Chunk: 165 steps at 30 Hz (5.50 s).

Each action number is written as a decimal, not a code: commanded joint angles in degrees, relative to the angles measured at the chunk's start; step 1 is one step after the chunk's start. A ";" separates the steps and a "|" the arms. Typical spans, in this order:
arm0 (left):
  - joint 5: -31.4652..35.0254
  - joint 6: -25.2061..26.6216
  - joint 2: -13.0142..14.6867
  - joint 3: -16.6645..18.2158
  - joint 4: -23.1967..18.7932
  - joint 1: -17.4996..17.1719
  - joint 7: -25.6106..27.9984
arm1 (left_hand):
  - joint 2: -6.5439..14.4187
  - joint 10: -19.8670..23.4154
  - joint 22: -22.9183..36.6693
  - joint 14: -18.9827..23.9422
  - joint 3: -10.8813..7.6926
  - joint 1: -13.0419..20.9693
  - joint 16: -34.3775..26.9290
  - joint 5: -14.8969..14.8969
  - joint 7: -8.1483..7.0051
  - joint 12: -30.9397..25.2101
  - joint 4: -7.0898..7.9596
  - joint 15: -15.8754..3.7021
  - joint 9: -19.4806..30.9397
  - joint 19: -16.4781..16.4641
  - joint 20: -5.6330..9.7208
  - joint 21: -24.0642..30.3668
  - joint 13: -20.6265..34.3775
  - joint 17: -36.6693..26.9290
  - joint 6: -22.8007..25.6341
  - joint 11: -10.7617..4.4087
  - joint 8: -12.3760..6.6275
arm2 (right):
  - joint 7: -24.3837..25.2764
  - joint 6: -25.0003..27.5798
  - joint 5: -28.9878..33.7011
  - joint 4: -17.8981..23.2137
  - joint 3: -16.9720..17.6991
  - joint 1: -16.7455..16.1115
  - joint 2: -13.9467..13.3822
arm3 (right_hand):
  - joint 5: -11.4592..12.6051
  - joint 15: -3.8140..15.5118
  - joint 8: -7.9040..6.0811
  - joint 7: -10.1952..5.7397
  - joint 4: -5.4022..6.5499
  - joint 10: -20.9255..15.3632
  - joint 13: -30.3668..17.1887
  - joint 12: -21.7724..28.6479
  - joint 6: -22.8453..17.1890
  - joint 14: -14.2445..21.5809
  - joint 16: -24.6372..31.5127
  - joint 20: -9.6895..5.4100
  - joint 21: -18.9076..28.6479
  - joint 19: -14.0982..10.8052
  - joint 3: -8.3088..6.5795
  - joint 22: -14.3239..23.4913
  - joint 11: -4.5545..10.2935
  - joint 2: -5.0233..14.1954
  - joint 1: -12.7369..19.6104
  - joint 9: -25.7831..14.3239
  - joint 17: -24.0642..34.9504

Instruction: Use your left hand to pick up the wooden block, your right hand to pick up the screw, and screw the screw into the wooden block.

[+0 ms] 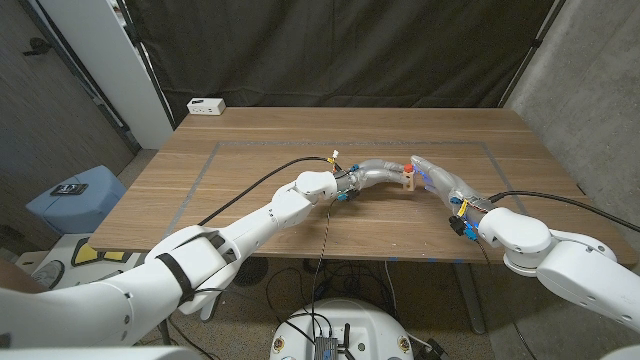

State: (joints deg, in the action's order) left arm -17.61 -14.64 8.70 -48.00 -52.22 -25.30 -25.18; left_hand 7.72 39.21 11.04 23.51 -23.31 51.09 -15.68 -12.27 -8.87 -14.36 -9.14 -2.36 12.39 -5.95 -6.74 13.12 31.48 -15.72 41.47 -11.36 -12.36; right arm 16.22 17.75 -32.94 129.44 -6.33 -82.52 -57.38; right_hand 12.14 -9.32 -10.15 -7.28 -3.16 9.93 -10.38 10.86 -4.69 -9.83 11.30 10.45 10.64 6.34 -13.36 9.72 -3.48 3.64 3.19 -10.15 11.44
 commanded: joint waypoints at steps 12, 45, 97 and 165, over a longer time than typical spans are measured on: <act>-0.12 -1.51 -1.37 0.10 3.48 1.24 -1.04 | 0.70 0.22 0.22 0.42 -0.13 -0.18 -0.21 -0.42 -0.15 -0.24 0.39 -3.47 0.20 -0.41 -0.28 0.34 0.19 -0.09 0.46 0.09 -0.14 | 0.66 1.24 -0.06 1.47 0.23 -0.55 0.37 | 0.29 -0.34 -0.45 -0.37 0.19 10.61 -0.09 0.20 -0.28 -11.51 0.36 0.34 0.36 0.13 -0.18 0.19 0.12 0.19 -0.18 -0.05 0.20; -0.16 -1.43 -1.48 0.13 3.62 1.09 -1.60 | 0.69 0.20 0.22 0.46 -0.16 -0.20 -0.21 -0.42 -0.11 -0.24 0.34 -3.57 0.20 -0.39 -0.23 0.33 0.19 -0.08 0.53 0.08 -0.16 | 1.52 1.18 0.32 3.85 0.45 -3.16 1.54 | 0.32 -0.28 -0.52 -0.48 0.21 10.31 -0.09 0.28 -0.61 -11.38 0.40 0.32 0.42 -0.06 -0.21 0.19 0.06 0.25 -0.13 -0.06 0.19; -0.12 -0.61 0.91 0.27 -0.41 0.07 -1.55 | 0.69 0.10 0.22 0.45 -0.16 -0.18 -0.25 -0.41 -0.23 -0.22 0.28 -3.50 0.20 -0.39 -0.25 0.33 0.19 -0.10 0.47 0.20 -0.13 | 1.59 0.52 2.29 5.81 4.42 -6.41 2.26 | 0.36 -0.27 -0.45 -0.19 0.17 10.05 -0.09 0.30 -0.82 -11.12 0.44 0.37 0.44 -0.26 -0.30 0.19 0.07 0.32 0.04 -0.06 0.16; -0.43 2.24 4.51 0.41 -7.81 -2.88 0.53 | 0.65 0.25 0.22 0.42 -0.12 -0.29 -0.24 -0.41 -0.15 -0.30 0.34 -3.44 0.20 -0.36 -0.29 0.32 0.18 -0.11 0.55 0.04 -0.15 | -1.92 -1.83 0.85 0.03 -0.50 -0.59 1.61 | 0.35 -0.36 -0.20 -0.44 0.18 10.40 -0.10 0.14 0.39 -11.37 0.30 0.45 0.36 -0.25 -0.18 0.18 0.16 0.09 -0.04 -0.05 0.18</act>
State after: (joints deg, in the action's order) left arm -17.93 -12.52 13.09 -47.58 -59.71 -28.00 -24.76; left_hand 7.90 38.86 11.04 23.51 -23.40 50.72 -15.68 -12.30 -8.84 -14.53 -9.21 -2.36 12.40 -5.95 -6.74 13.12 31.48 -15.72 41.47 -11.29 -12.11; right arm 14.08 16.09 -31.64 128.96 -6.70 -82.60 -55.12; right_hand 12.14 -9.32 -10.37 -7.58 -3.16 10.04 -10.34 11.02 -4.58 -9.83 11.30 10.45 10.64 6.34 -13.36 9.72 -3.59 3.64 3.19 -10.15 11.48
